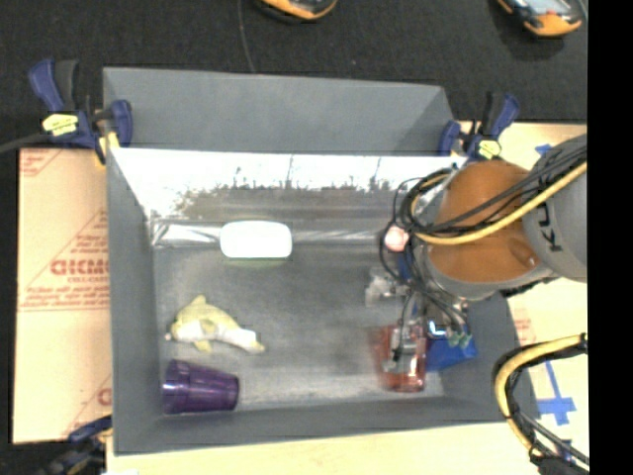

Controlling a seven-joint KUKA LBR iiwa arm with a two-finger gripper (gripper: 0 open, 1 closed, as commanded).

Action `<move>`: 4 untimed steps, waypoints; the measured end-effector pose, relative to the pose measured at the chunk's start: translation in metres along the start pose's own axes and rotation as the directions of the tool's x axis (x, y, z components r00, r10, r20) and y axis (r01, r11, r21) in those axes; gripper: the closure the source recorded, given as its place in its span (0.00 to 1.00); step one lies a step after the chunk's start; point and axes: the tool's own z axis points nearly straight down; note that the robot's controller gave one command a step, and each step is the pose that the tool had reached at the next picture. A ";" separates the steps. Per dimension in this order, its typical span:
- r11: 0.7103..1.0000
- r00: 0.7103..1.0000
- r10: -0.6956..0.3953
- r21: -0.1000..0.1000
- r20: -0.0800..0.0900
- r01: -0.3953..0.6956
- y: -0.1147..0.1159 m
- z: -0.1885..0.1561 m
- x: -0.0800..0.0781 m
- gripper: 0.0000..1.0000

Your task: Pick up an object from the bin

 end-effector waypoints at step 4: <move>0.994 0.994 -0.111 0.000 -0.004 0.111 -0.056 -0.015 0.015 0.00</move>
Offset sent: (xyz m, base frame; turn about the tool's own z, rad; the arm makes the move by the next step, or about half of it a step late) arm -0.0212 0.0039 -0.0262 -0.1438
